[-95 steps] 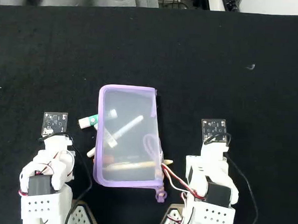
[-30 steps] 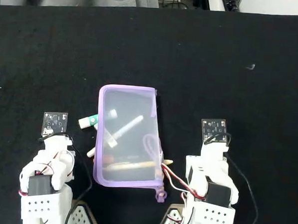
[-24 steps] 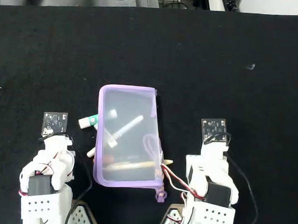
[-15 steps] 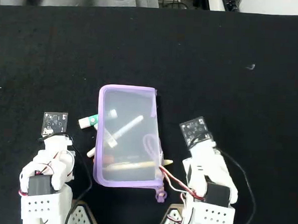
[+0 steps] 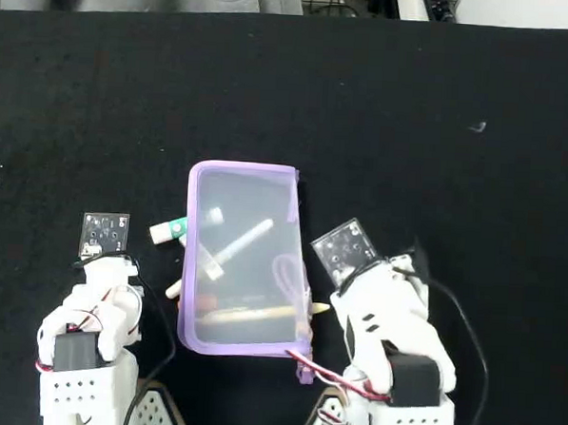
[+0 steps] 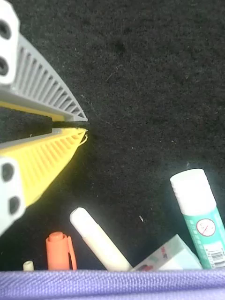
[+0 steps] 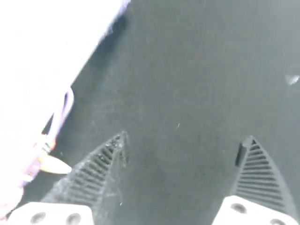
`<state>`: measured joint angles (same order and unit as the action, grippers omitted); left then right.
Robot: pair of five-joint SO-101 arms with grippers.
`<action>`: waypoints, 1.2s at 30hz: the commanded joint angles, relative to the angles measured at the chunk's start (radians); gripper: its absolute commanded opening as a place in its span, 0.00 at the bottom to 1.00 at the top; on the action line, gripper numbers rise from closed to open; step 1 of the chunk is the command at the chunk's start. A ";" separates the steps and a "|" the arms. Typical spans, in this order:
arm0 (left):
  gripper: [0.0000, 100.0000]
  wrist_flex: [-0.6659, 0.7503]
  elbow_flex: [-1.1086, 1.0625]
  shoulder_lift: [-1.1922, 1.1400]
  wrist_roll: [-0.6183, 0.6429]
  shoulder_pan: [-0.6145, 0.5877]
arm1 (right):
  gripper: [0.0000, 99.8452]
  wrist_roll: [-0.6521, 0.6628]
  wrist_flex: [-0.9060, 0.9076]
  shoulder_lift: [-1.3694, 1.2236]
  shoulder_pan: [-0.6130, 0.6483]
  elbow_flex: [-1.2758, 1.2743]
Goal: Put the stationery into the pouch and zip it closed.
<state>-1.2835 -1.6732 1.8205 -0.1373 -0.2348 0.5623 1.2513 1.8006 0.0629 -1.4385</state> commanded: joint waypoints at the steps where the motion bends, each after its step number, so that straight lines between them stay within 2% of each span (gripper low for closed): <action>1: 0.03 0.009 -0.027 0.008 -0.005 -0.012 | 0.36 0.012 0.052 -0.108 0.063 0.214; 6: 0.03 0.009 -0.027 0.008 -0.005 -0.012 | 0.36 0.012 0.227 -0.401 0.230 0.515; 11: 0.03 0.009 -0.027 0.008 -0.005 -0.013 | 0.36 0.009 0.387 -0.650 0.509 0.702; 17: 0.03 0.009 -0.027 0.008 -0.005 -0.013 | 0.36 0.005 0.446 -0.774 0.902 0.727; 20: 0.03 0.009 -0.027 0.008 -0.005 -0.013 | 0.36 0.005 0.414 -0.826 1.019 0.674; 29: 0.03 0.009 -0.027 0.008 -0.005 -0.010 | 0.36 0.009 0.071 -0.972 1.014 0.403; 36: 0.03 0.009 -0.027 0.008 -0.005 -0.013 | 0.36 0.009 -0.092 -1.009 0.993 0.314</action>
<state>-1.2835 -1.6732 1.8205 -0.1373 -0.2348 0.5654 1.2206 0.7971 1.0694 -1.1178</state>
